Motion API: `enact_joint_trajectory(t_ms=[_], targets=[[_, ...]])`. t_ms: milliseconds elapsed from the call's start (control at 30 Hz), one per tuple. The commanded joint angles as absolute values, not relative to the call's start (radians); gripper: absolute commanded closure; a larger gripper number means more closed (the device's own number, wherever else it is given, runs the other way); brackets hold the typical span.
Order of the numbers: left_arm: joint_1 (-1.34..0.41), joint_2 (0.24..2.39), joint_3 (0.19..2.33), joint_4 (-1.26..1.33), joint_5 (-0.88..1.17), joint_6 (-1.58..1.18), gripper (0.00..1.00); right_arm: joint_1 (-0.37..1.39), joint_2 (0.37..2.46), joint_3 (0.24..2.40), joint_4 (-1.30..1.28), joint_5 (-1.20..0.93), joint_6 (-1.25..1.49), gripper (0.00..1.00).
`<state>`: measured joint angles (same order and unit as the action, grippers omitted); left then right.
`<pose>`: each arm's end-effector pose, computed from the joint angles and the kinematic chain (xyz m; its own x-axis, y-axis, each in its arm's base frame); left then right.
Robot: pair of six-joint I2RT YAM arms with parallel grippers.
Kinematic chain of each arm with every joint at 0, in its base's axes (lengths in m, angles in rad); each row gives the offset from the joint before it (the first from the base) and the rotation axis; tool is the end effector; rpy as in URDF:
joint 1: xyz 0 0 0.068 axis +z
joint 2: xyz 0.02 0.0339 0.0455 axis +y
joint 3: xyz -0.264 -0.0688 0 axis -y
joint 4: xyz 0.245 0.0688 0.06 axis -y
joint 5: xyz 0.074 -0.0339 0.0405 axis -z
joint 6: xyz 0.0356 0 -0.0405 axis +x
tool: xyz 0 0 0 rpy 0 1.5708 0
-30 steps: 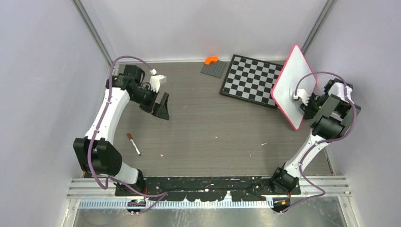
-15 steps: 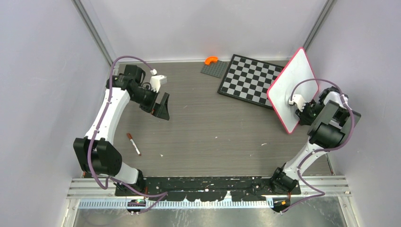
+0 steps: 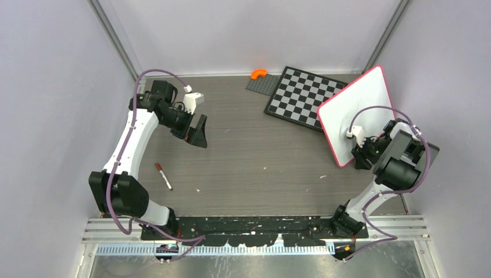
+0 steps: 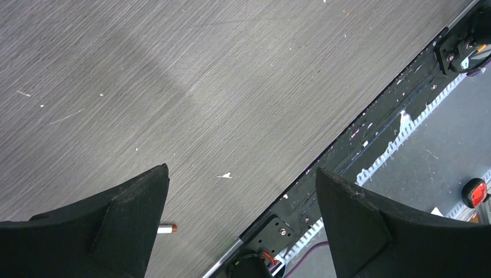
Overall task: Write a sentence on the whiteboard
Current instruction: Move the whiteboard stand to the center of the board.
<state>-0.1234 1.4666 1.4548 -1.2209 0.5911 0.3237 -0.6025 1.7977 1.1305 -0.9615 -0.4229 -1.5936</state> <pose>0.2681 -0.0532 0.3355 -0.7967 0.3650 -0.4817 0.5686 0.7227 -0.3929 0.2578 -0.1596 0.1600 -0.5175 -0.7506 -0.4109 -0.8346 0.5488 0.0485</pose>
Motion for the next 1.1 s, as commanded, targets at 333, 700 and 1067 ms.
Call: enact_joint_trajectory(t_ms=[333, 700, 1067], targets=[[-0.127, 1.409, 1.423, -1.205, 0.607, 0.353, 0.0, -0.671, 1.618, 1.024, -1.213, -0.533, -1.569, 0.39], [-0.128, 1.398, 1.394, -1.172, 0.615, 0.336, 0.0, -0.843, 1.473, 0.991, -1.162, -0.574, -1.371, 0.33], [-0.128, 1.402, 1.39, -1.122, 0.642, 0.307, 0.0, -0.69, 1.218, 0.744, -0.722, -0.563, -0.842, 0.25]])
